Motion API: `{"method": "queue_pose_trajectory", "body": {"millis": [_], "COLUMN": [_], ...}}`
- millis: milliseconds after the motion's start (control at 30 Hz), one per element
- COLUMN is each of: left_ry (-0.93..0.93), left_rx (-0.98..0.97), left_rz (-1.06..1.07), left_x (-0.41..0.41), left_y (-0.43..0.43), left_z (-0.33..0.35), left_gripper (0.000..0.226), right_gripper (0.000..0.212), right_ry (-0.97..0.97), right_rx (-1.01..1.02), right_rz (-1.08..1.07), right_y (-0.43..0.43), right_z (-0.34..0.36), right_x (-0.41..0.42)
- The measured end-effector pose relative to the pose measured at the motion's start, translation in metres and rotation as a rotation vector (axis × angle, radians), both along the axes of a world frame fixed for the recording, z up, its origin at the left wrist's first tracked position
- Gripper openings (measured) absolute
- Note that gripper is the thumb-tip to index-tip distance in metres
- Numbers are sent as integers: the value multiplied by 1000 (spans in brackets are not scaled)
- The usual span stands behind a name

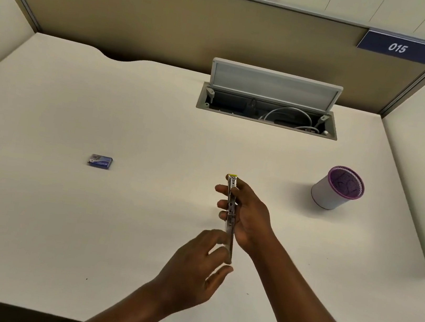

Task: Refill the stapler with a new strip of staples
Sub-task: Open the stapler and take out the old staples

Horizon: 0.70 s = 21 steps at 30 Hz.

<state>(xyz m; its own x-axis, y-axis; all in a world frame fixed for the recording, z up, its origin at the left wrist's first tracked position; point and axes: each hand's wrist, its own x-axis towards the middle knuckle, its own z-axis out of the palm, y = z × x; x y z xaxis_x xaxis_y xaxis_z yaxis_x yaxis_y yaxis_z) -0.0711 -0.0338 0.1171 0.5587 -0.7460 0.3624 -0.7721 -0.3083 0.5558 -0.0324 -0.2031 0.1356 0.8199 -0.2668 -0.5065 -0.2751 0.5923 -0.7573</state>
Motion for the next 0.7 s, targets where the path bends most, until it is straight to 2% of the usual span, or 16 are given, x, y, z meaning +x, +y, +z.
{"method": "queue_pose_trajectory", "body": {"millis": [133, 267, 367, 567, 700], "left_ry": [134, 345, 469, 748, 817], "left_rx": [-108, -232, -242, -217, -238], "left_rz": [105, 402, 543, 602, 602], "left_x": [12, 41, 65, 86, 85], "left_y": [-3, -16, -26, -36, -39], "left_z": [8, 17, 18, 19, 22], "left_gripper": [10, 4, 3, 17, 18], "right_gripper": [30, 31, 32, 25, 26], "right_ry": [38, 74, 96, 151, 174], "right_rx": [-90, -118, -101, -124, -152], "right_rz": [53, 66, 85, 161, 171], "right_y": [3, 9, 14, 23, 26], "right_z": [-2, -5, -4, 2, 3], "right_x": [-3, -6, -7, -9, -10]}}
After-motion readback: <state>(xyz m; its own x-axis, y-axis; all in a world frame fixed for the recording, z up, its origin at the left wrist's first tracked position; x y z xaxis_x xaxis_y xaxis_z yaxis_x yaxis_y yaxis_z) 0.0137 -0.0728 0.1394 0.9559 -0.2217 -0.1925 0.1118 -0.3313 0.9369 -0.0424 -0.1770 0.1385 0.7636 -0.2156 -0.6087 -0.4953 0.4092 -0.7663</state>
